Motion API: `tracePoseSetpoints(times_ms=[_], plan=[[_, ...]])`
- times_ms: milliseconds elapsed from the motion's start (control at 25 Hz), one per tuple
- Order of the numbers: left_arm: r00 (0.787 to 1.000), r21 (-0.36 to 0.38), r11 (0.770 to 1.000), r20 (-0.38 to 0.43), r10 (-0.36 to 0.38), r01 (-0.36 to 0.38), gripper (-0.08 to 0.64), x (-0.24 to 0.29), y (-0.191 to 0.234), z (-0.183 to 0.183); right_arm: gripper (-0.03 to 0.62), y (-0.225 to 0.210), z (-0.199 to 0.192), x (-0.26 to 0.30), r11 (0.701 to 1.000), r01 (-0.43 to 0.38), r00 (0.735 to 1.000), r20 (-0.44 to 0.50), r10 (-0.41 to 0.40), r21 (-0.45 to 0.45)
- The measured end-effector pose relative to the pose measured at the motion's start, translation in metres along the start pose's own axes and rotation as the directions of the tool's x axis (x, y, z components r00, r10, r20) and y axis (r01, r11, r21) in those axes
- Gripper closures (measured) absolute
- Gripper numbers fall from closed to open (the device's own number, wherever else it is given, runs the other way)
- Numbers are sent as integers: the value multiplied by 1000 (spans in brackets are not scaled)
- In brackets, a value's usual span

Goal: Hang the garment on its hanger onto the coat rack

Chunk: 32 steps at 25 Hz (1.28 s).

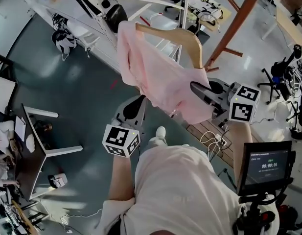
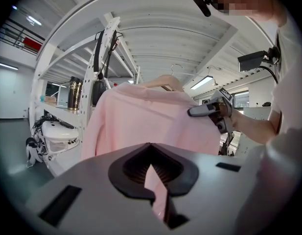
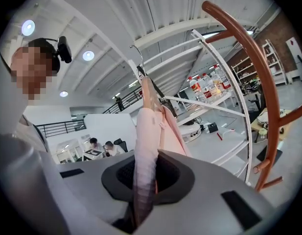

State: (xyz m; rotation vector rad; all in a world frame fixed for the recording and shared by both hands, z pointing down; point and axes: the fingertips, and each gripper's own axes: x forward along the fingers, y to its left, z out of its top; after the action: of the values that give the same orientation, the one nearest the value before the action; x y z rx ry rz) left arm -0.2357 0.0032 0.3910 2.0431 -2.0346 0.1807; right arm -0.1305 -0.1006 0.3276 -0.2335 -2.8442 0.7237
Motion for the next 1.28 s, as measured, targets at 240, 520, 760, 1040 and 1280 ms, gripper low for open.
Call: tracePoseSetpoints(times_ms=[240,520,760,1040,1280], plan=[[1000,-7,1000,4,-2,2,552,-1,4,-1,565,-4,12,-3,996,54,996,72,-59,75],[999,-3,999,1,-33,33,552,7,1,-2,565,-13,30,-3,981,164,970,162,-180,107],[998,11,998,-5,-64,64,552,10,-6,0,565,-27,48,-1,949,298,922,224,-315,106],[996,24,995,-15,-93,93,552,14,6,3,565,-52,74,21,915,381,873,273,-403,133],[992,54,990,-26,-125,127,552,13,21,3,565,-78,98,38,885,423,819,335,-466,196]])
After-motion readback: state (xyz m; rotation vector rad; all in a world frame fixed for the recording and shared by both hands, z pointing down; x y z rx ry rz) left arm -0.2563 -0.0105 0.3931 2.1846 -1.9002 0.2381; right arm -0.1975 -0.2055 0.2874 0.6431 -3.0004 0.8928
